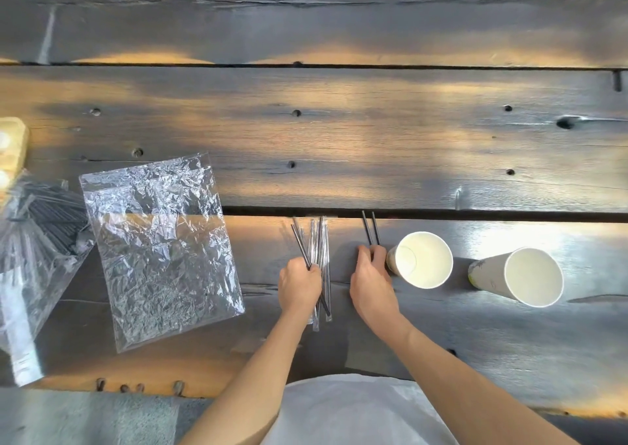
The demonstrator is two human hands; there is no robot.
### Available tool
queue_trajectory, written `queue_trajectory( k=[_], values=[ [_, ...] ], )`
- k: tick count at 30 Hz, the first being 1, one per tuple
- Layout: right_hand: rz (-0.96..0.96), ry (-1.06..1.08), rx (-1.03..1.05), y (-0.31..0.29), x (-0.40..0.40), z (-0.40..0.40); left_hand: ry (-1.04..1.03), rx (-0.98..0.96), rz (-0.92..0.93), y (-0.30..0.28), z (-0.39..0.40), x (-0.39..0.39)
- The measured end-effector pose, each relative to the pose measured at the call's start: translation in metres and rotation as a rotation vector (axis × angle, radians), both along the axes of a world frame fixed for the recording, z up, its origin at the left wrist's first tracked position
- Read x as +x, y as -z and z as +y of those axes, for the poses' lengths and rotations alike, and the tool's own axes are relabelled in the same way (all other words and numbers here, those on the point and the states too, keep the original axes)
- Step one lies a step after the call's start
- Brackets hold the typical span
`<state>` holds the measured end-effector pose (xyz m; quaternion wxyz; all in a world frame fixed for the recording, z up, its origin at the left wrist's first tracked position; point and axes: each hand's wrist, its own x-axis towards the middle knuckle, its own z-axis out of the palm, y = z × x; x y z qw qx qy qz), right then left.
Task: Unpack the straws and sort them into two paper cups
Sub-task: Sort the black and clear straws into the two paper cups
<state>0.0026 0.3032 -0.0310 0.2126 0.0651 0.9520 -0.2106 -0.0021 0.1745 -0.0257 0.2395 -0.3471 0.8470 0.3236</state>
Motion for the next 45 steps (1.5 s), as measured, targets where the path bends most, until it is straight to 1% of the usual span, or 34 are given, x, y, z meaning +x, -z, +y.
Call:
queue_trajectory(
  k=[2,4,7,10,13,15,19,21,23,25,28,32,35,37,39,41,43,45],
  values=[
    [-0.025,-0.034,0.053,0.006,-0.002,-0.001,-0.032,0.029,0.007,0.001,-0.003,0.001],
    [-0.078,-0.104,0.171,0.009,-0.005,-0.003,-0.055,0.059,0.018,0.003,-0.005,0.002],
    [-0.101,-0.078,0.24,0.011,-0.014,-0.006,-0.056,0.087,0.021,0.003,-0.007,0.006],
    [-0.112,-0.091,0.388,0.006,-0.024,-0.01,-0.034,0.106,0.033,0.003,-0.008,0.008],
    [-0.117,-0.094,0.389,0.001,-0.024,-0.013,-0.024,0.147,0.055,0.003,-0.009,0.011],
    [-0.078,-0.1,0.381,-0.001,-0.022,-0.013,-0.029,0.163,0.069,0.002,-0.01,0.012],
    [-0.158,-0.114,0.224,0.004,-0.023,-0.009,-0.004,0.176,0.087,0.001,-0.01,0.009],
    [-0.213,-0.025,0.106,0.006,-0.028,-0.005,0.017,0.161,0.098,0.004,-0.008,0.007],
    [-0.285,0.096,-0.042,0.006,-0.031,-0.004,0.043,0.099,0.102,0.009,-0.005,0.005],
    [-0.298,0.206,-0.177,0.006,-0.031,-0.002,0.065,0.035,0.094,0.013,-0.003,0.004],
    [-0.28,0.252,-0.3,0.01,-0.028,-0.002,0.068,-0.027,0.099,0.017,-0.002,0.003],
    [-0.353,0.313,-0.454,0.013,-0.03,-0.005,0.118,-0.066,0.069,0.015,0.002,0.001],
    [-0.416,0.37,-0.566,0.005,-0.033,-0.009,0.123,-0.054,0.017,0.014,0.001,-0.003],
    [-0.448,0.386,-0.632,-0.001,-0.035,-0.011,0.103,-0.013,-0.02,0.013,-0.002,-0.005],
    [-0.463,0.379,-0.663,-0.007,-0.037,-0.013,0.081,0.064,-0.013,0.01,-0.008,-0.008],
    [-0.486,0.338,-0.687,-0.013,-0.039,-0.013,0.041,0.232,0.002,0.001,-0.014,-0.007],
    [-0.504,0.286,-0.739,-0.02,-0.041,-0.012,0.014,0.437,-0.04,-0.012,-0.021,-0.007],
    [-0.52,0.251,-0.807,-0.026,-0.042,-0.011,0.062,0.536,-0.084,-0.025,-0.031,-0.008]
  ],
)
